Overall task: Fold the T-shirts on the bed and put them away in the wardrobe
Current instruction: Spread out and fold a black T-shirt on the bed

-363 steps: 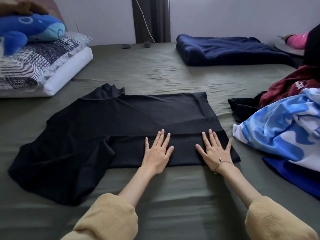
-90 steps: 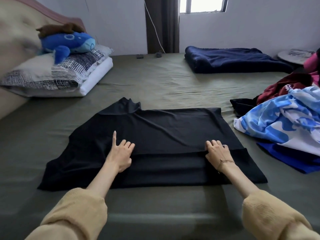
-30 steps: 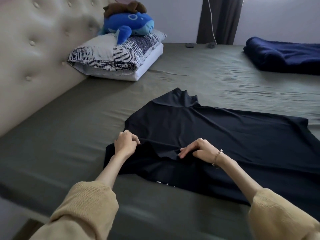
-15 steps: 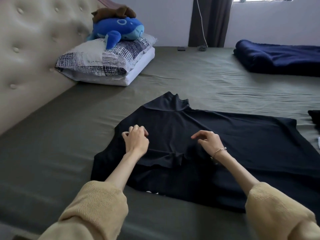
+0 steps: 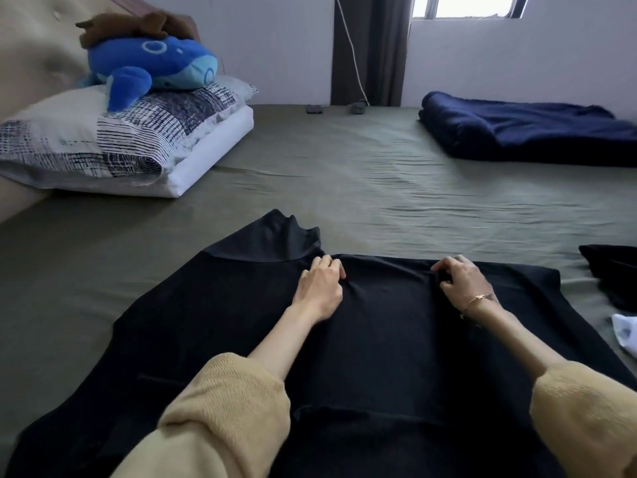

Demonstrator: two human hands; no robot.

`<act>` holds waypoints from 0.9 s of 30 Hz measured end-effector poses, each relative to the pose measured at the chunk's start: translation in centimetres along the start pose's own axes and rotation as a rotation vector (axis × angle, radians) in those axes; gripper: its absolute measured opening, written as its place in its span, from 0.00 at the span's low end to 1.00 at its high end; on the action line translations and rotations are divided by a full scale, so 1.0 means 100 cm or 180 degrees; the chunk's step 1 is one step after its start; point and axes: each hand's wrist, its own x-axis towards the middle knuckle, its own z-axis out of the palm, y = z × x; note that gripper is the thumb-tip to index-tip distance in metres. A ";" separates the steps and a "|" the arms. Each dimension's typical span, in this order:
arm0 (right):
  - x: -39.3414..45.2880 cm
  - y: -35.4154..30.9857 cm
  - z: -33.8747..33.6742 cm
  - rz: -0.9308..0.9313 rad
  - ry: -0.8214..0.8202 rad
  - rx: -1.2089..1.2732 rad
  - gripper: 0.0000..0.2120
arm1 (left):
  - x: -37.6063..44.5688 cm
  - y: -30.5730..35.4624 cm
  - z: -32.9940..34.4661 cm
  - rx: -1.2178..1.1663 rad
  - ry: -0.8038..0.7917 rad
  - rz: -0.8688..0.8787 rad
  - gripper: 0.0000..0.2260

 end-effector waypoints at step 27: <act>-0.070 0.082 -0.081 0.0002 -0.0108 -0.1835 0.12 | -0.045 0.024 -0.034 0.2724 -0.0526 0.0387 0.15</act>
